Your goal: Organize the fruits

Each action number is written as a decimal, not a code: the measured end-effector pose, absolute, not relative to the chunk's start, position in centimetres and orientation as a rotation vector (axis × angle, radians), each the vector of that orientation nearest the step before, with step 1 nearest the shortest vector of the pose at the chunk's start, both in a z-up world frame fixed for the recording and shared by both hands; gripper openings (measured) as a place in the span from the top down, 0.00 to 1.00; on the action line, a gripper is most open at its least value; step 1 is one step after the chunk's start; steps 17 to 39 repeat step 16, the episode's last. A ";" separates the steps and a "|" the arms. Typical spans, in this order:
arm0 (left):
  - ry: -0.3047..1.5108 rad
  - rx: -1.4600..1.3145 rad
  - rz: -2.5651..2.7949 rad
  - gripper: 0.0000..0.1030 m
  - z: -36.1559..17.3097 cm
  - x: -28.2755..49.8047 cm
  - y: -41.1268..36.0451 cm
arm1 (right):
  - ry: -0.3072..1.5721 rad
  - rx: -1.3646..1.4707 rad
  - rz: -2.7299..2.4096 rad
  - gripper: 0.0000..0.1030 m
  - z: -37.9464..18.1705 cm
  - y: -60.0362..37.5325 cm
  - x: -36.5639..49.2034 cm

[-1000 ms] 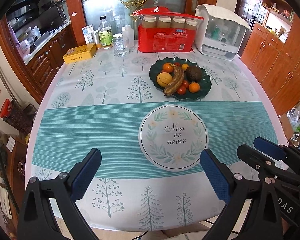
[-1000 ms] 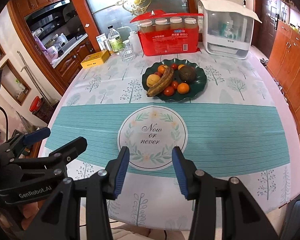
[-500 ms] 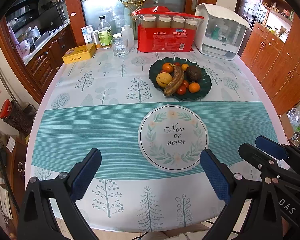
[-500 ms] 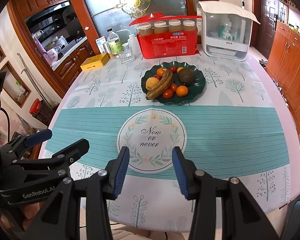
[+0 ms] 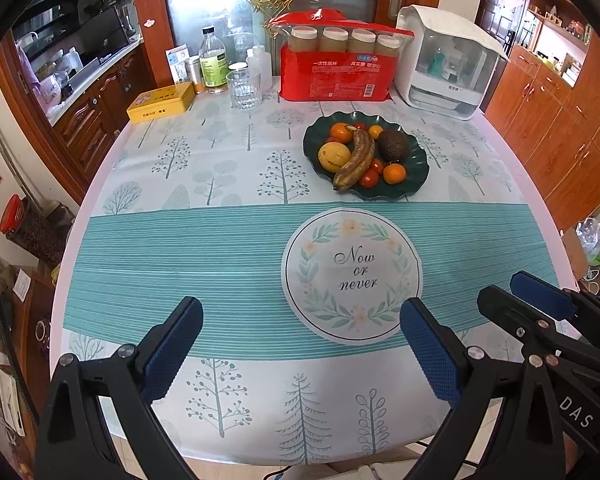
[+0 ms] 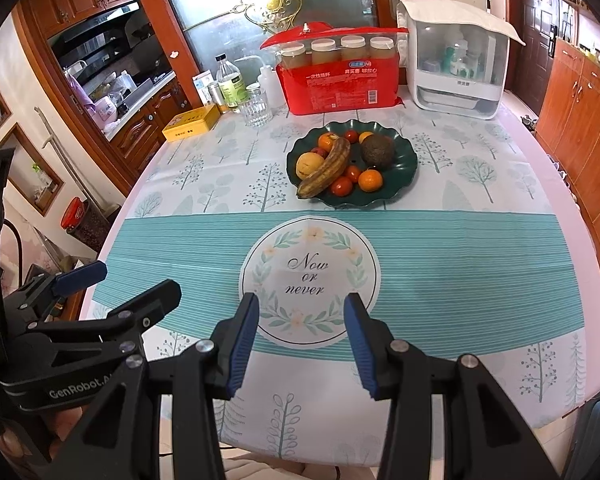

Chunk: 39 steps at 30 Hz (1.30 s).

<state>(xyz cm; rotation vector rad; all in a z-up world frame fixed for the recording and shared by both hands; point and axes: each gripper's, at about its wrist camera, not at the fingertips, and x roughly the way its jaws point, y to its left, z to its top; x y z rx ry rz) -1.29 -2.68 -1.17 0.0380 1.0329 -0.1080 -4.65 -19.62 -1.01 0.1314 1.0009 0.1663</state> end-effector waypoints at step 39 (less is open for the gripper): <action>1.040 0.033 -0.101 0.04 -1.4 -0.9 -1.9 | 1.003 0.135 0.168 0.57 -1.1 -19.3 -4.5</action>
